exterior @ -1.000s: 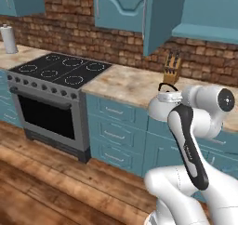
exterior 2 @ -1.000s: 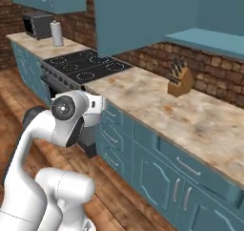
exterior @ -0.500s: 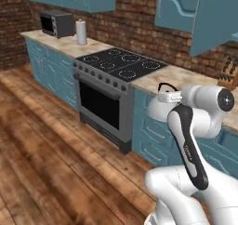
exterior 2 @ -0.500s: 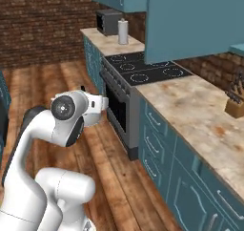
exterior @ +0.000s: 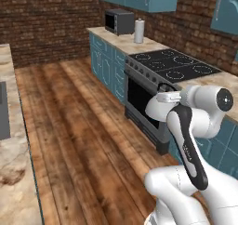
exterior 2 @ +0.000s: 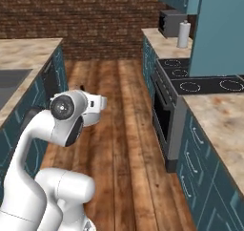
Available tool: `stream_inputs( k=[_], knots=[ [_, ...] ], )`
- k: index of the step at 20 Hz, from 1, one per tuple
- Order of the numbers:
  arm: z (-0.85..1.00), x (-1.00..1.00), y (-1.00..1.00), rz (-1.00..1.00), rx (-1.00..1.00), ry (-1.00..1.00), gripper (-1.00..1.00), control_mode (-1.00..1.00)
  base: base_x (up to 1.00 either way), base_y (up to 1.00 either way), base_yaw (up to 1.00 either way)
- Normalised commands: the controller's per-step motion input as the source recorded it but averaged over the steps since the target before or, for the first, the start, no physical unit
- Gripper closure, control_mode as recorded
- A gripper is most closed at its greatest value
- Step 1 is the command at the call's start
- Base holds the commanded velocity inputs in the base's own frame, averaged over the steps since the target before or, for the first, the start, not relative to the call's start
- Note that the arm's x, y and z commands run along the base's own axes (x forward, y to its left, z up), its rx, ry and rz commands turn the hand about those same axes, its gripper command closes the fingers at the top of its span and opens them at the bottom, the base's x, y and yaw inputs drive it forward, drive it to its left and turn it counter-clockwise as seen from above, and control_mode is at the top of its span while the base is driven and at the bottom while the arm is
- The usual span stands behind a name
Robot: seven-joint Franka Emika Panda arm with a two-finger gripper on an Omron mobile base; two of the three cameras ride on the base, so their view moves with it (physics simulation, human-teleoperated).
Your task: Open the cabinet, pick the kettle from the cabinet, and place it in the sink.
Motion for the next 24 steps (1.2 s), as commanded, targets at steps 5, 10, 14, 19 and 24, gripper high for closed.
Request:
stream_inputs(
  k=[5,10,14,19,24],
  knots=[
    [0.00,0.00,0.00,0.00,0.00,0.00,1.00,1.00,0.47,0.05,0.16],
    [0.00,0.00,0.00,0.00,0.00,0.00,1.00,1.00,0.66,0.00,0.01],
    [0.00,0.00,0.00,0.00,0.00,0.00,1.00,1.00,0.71,0.00,0.00],
    [0.00,0.00,0.00,0.00,0.00,0.00,1.00,1.00,0.71,0.02,0.00],
    [0.00,0.00,0.00,0.00,0.00,0.00,1.00,1.00,0.73,0.01,0.00]
  ],
)
